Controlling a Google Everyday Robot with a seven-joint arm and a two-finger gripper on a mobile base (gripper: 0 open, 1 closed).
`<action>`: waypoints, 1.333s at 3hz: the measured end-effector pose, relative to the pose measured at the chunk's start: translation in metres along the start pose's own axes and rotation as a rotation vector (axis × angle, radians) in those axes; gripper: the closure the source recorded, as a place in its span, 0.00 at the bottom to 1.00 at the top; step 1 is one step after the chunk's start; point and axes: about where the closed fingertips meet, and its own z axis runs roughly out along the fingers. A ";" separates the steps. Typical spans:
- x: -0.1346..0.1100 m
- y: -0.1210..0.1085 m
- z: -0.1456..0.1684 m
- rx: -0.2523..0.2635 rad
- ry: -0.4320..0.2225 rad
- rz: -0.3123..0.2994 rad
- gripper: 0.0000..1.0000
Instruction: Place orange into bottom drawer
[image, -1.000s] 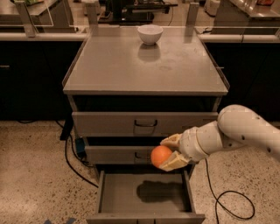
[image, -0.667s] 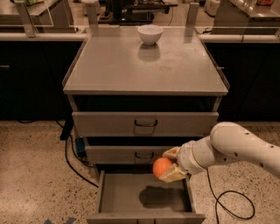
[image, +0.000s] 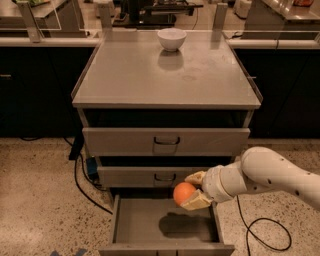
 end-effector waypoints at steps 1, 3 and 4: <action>0.014 -0.012 0.041 0.020 -0.097 0.073 1.00; 0.053 -0.030 0.110 0.093 -0.101 0.178 1.00; 0.083 -0.024 0.094 0.114 -0.055 0.211 1.00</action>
Offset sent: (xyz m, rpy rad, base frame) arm 0.0671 0.0406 -0.1330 0.1985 0.0064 -0.2002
